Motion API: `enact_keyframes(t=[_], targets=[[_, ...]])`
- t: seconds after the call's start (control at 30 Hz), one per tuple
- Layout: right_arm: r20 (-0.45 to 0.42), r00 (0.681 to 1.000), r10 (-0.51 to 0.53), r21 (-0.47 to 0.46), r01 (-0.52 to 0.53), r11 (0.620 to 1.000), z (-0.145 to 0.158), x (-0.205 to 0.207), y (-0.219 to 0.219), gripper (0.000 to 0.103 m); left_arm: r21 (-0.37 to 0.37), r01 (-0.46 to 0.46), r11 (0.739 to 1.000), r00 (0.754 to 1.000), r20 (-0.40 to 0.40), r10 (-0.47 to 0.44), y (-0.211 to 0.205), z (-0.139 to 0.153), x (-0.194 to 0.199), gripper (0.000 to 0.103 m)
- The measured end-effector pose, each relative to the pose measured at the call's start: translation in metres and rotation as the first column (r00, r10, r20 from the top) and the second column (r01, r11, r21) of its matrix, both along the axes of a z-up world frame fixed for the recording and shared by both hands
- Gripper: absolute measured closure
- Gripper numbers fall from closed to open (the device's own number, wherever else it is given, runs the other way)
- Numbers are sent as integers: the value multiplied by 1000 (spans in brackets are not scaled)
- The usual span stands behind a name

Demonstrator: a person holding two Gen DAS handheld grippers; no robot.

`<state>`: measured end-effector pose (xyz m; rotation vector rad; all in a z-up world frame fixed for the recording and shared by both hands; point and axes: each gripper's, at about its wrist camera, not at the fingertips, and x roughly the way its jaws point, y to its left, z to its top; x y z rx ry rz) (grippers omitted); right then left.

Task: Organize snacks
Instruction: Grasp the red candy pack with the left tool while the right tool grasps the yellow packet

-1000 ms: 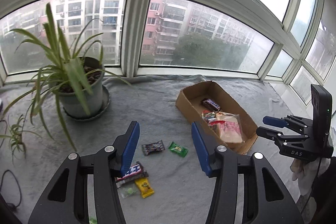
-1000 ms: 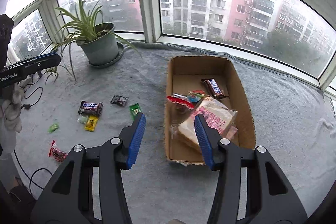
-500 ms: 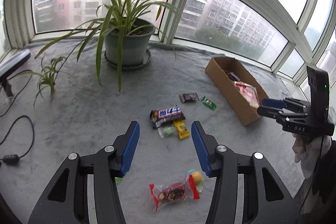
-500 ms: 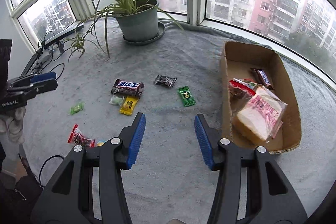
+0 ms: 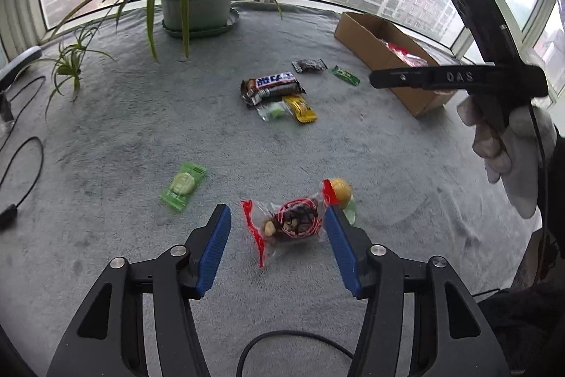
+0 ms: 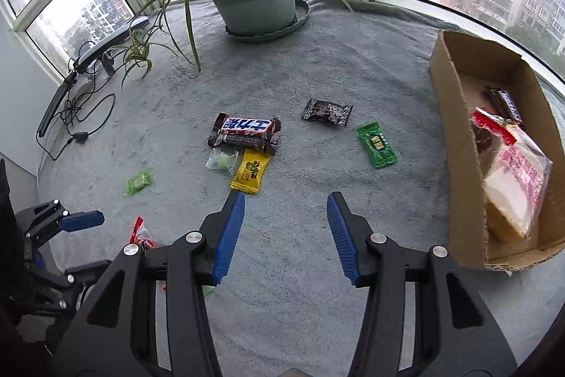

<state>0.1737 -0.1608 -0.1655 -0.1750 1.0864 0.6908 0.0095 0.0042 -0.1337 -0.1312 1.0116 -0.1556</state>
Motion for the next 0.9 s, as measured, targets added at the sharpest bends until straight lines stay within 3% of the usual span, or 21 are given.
enact_keyframes(t=[0.33, 0.4, 0.43, 0.73, 0.9], targets=[[-75, 996, 53, -33, -56, 998, -32, 12, 47, 52, 146, 156, 977, 988, -18, -155, -26, -21, 1, 45], [-81, 995, 64, -55, -69, 996, -39, 13, 54, 60, 166, 161, 973, 987, -26, -159, -26, -27, 3, 45], [-88, 994, 65, -60, -71, 996, -42, 14, 57, 64, 169, 159, 973, 987, -29, -156, -25, -29, 4, 45], [-103, 993, 53, -87, -63, 994, -56, 30, 67, 66, 160, 149, 976, 989, -4, -151, -24, -36, 14, 43], [-85, 994, 73, -113, -83, 990, -56, 29, 76, 72, 115, 134, 984, 991, -23, -132, -26, -43, 18, 44]])
